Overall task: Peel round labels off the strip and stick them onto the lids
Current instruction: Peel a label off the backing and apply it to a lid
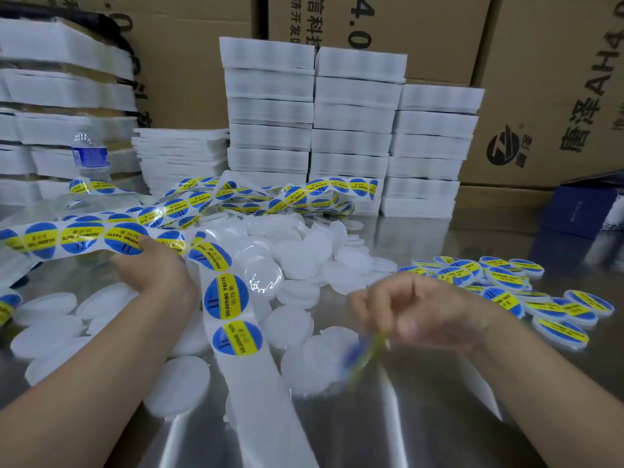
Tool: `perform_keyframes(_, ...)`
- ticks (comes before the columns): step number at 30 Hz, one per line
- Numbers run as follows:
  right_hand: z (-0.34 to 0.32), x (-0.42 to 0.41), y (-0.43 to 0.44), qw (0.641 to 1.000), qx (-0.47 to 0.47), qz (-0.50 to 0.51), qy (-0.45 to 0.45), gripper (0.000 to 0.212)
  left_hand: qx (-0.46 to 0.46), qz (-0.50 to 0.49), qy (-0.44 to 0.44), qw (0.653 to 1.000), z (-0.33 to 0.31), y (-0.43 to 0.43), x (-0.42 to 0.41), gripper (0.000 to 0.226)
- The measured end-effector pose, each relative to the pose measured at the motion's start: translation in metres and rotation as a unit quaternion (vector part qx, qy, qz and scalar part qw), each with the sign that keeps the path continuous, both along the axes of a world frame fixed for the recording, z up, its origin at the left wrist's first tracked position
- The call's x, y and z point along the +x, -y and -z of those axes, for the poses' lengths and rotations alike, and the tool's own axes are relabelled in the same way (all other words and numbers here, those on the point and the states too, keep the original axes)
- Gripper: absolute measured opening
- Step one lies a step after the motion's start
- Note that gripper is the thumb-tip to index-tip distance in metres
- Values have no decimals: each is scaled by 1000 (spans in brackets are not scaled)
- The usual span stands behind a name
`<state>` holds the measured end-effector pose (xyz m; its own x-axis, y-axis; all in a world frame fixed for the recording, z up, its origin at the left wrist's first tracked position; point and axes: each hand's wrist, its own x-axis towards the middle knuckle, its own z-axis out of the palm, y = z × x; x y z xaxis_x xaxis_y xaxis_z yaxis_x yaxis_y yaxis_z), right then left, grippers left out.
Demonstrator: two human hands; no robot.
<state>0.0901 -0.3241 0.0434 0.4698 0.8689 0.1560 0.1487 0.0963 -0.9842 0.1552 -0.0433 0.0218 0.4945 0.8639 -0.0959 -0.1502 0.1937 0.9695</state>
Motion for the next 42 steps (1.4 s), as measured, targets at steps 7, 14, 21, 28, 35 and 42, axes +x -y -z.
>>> perform_keyframes(7,31,44,11,787,-195,537,234,63,26,45,-1,999,-10,7,2,36)
perform_keyframes(14,51,62,26,653,-423,525,344,71,160,235,78,955,-2,29,3,49)
perform_keyframes(21,58,70,27,623,-421,530,392,67,213,187,85,955,5,34,-1,60)
perform_keyframes(28,60,71,26,613,-435,525,399,66,250,180,75,948,5,30,2,31)
perform_keyframes(35,49,61,18,593,-430,539,416,66,177,291,69,938,2,32,-3,39)
perform_keyframes(42,27,31,-9,642,-221,586,443,62,180,425,90,883,7,44,-7,40)
